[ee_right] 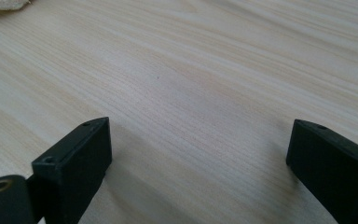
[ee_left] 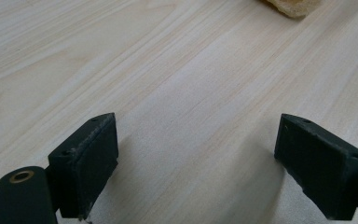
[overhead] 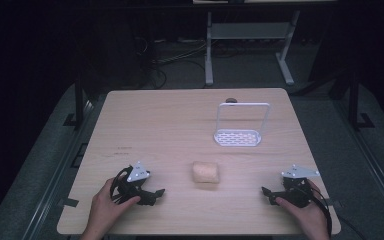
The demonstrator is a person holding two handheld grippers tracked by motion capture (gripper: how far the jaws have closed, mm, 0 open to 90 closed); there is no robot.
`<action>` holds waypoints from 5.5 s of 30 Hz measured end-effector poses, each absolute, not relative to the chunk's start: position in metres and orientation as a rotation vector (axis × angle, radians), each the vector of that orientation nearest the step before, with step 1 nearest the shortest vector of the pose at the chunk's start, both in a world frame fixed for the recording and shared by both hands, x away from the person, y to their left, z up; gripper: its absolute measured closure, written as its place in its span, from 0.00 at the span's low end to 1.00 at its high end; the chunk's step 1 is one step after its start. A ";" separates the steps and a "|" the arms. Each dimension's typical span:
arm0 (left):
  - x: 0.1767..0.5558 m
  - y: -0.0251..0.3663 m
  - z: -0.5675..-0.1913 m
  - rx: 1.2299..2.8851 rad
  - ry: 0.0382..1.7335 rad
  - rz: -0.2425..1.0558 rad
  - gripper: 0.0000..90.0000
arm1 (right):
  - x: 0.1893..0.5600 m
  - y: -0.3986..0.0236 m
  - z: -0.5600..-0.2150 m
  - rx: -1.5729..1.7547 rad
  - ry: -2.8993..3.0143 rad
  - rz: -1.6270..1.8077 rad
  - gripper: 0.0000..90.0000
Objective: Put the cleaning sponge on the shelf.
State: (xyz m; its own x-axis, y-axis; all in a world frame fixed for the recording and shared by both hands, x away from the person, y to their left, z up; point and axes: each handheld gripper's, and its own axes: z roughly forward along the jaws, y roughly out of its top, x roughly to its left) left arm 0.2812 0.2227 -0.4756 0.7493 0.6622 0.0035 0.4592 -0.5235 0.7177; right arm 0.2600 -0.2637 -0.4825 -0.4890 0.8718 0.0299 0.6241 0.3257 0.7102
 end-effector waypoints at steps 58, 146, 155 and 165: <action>0.281 0.222 -0.476 2.214 0.840 0.359 0.14 | 0.307 -0.242 -0.434 1.159 2.384 1.073 0.07; 0.281 0.223 -0.476 2.215 0.838 0.361 0.14 | 0.341 -0.110 -0.423 0.603 2.723 1.220 0.08; 0.281 0.223 -0.476 2.215 0.838 0.362 0.14 | 0.343 -0.104 -0.429 0.577 2.745 1.213 0.08; 0.281 0.222 -0.476 2.214 0.840 0.359 0.14 | 0.345 -0.099 -0.441 0.579 2.784 1.160 0.10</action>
